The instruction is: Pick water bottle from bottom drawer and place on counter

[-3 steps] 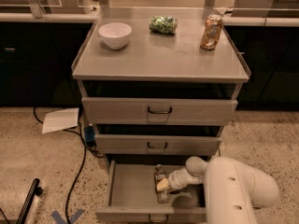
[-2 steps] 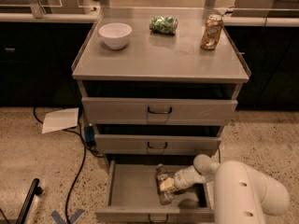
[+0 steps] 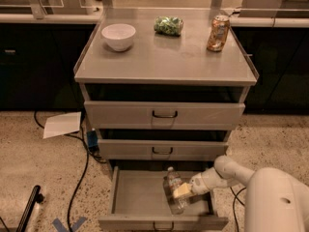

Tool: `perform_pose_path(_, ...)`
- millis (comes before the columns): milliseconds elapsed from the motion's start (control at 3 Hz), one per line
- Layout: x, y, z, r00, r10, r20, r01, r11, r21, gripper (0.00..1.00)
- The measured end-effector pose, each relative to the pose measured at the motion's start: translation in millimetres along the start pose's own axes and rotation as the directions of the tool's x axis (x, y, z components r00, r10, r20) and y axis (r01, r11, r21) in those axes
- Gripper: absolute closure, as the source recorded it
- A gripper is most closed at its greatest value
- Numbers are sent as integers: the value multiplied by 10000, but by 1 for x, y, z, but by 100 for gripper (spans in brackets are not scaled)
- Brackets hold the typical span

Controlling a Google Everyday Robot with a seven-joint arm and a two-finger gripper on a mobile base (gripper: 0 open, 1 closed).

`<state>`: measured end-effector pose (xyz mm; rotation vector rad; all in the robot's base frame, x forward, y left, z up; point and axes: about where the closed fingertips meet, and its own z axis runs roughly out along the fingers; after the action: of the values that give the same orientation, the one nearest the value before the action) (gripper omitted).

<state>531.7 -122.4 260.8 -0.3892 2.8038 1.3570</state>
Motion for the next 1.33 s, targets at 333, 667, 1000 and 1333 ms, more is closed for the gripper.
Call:
perform_pose_path(333,8,39,-41,9969,-787,39,787,9969,-51,100)
perform_pose_path(667,16,80,-81,9880,-1535,158,1531,9879,245,100)
perform_pose_path(1000,21,122,-120,9755,-2173,333,2154,9751,529,100)
perform_pose_path(1333,18,162,-163,9612,-2670,690,2613,9618,816,100)
